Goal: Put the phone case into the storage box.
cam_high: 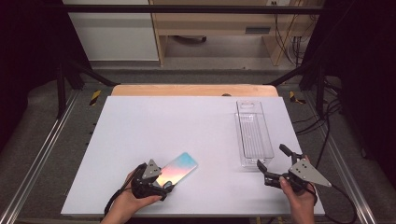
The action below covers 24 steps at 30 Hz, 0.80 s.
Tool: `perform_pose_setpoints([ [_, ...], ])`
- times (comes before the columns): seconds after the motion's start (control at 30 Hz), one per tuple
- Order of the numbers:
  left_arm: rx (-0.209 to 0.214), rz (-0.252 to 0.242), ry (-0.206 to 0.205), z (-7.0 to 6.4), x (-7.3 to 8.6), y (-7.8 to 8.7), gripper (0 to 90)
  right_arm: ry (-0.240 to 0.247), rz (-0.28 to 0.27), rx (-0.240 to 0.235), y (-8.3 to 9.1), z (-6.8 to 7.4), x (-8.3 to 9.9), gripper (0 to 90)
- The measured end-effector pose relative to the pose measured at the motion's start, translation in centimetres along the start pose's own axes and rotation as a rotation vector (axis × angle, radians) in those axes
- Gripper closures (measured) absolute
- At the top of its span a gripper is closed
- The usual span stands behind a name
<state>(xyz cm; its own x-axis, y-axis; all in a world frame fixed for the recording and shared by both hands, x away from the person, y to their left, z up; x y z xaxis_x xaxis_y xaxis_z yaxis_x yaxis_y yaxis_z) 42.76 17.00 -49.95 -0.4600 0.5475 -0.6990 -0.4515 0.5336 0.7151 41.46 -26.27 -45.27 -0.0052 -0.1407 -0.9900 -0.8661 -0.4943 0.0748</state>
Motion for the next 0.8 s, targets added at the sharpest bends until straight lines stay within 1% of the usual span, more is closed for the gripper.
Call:
perform_pose_setpoints([
  [0.07,-0.002,0.006,0.001,0.0,-0.1,0.0,16.9,0.005,0.0,-0.003,0.0,0.1,0.0,5.0],
  [0.2,-0.001,0.0,0.002,0.0,0.0,0.0,17.0,0.005,0.0,-0.003,0.0,0.1,0.0,5.0],
  [0.37,0.009,-0.005,0.027,0.1,-0.1,0.1,17.1,0.013,-0.001,0.001,0.0,0.2,-0.1,5.5],
  [0.43,0.005,-0.005,0.035,0.2,-0.1,0.2,17.1,0.013,0.001,-0.004,-0.1,0.3,-0.1,5.5],
  [0.57,-0.002,-0.01,0.042,0.6,-0.1,0.8,17.2,0.02,0.001,-0.01,-0.2,0.5,-0.1,5.5],
  [0.7,-0.006,-0.029,0.058,1.0,-0.2,1.4,17.1,0.034,0.005,-0.012,-0.3,0.7,-0.2,5.5],
  [0.8,-0.016,-0.034,0.055,1.2,-0.4,1.9,17.1,0.04,0.005,-0.012,-0.3,0.8,-0.2,5.4],
])
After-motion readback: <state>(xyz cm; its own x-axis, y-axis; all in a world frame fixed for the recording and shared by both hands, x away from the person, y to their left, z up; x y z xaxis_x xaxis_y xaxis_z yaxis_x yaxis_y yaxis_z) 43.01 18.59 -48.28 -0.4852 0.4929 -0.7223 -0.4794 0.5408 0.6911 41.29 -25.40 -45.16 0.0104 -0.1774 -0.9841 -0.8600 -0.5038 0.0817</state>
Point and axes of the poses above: each handheld gripper's, and its own axes: y roughly backward along the jaws, x roughly out of its underside, z roughly to its left, the point moved 2 cm from there along -y, roughly forward along the jaws, and after that the axes turned 1 degree about y, right-handed, at the moved point
